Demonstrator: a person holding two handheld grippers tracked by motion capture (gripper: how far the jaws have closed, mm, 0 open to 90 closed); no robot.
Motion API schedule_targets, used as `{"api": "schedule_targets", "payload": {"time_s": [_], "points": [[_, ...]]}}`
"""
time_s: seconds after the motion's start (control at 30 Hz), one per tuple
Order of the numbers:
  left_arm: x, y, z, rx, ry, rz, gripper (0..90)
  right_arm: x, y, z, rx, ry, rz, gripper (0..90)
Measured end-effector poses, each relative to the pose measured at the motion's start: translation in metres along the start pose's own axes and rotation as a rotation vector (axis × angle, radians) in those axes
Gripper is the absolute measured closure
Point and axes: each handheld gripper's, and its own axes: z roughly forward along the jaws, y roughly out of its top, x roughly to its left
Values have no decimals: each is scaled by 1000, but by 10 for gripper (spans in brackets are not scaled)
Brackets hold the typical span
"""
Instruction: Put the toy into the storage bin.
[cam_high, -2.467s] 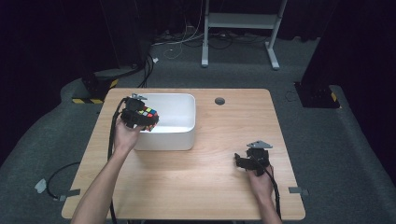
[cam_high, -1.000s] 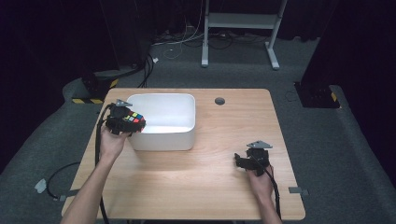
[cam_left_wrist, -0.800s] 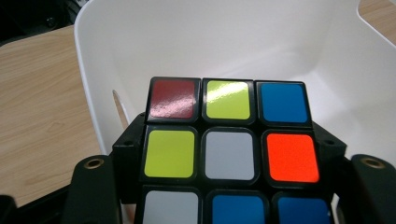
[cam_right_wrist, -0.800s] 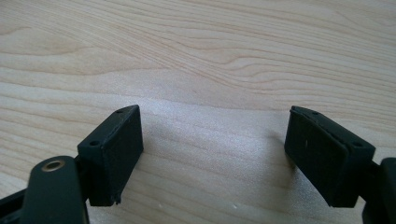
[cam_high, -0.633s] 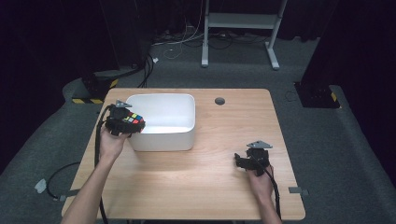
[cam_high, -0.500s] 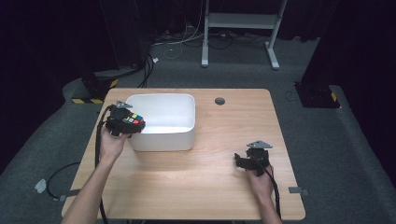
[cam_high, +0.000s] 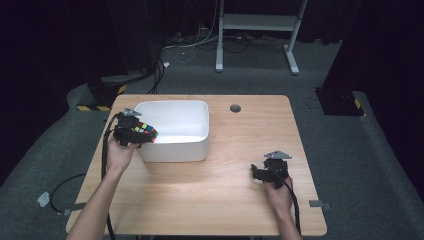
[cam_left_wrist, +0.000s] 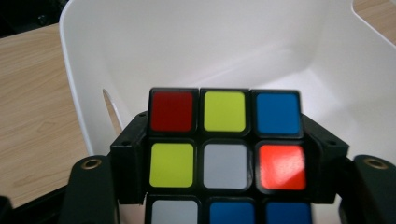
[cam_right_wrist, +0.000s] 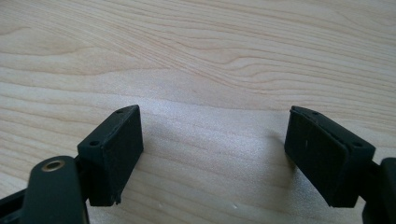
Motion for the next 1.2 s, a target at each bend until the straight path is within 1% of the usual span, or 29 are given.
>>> {"api": "schedule_targets", "payload": {"time_s": [0.1, 0.2, 0.33, 0.4, 0.47, 0.57, 0.63, 0.7, 0.8, 0.83, 0.93, 1.03, 1.1, 1.2], "points": [[0, 1, -4, -19, -6, -6, 317, 0, 0, 0, -1, 1, 0, 193], [-1, 2, -5, -22, -1, 1, 308, 0, 0, 0, 0, 1, 1, 193], [-2, 2, -5, -27, -5, -1, 291, 0, 0, 0, 0, 2, 1, 193], [-3, 2, -5, -30, -13, -2, 278, 0, 0, 0, 0, 2, 0, 193], [-5, 4, -6, -38, -20, 9, 269, 0, 0, 0, 0, 2, 0, 193], [-6, 5, -8, -51, -27, 8, 258, 0, 0, 0, 0, 2, 0, 193], [-8, 6, -11, -66, -36, 6, 248, 0, 0, 0, 0, 2, 1, 193], [-10, 7, -14, -70, -40, 7, 246, 0, 0, 0, 0, 2, 0, 193], [-11, 7, -16, -82, -34, 9, 244, 0, 0, 0, 0, 2, 0, 193], [-11, 8, -18, -87, -26, 13, 209, 0, 0, 0, 0, 2, 0, 193], [-11, 7, -19, -95, -25, 13, 219, 0, 0, 0, 0, 2, 0, 193], [-11, 7, -21, -102, -13, 15, 207, 0, 0, 0, 0, 2, 0, 193], [-10, 7, -22, -107, -26, 15, 212, 0, 0, 0, 0, 2, 0, 193], [-11, 6, -25, -112, -25, 16, 208, 0, 0, 0, 0, 2, 0, 193]]}}
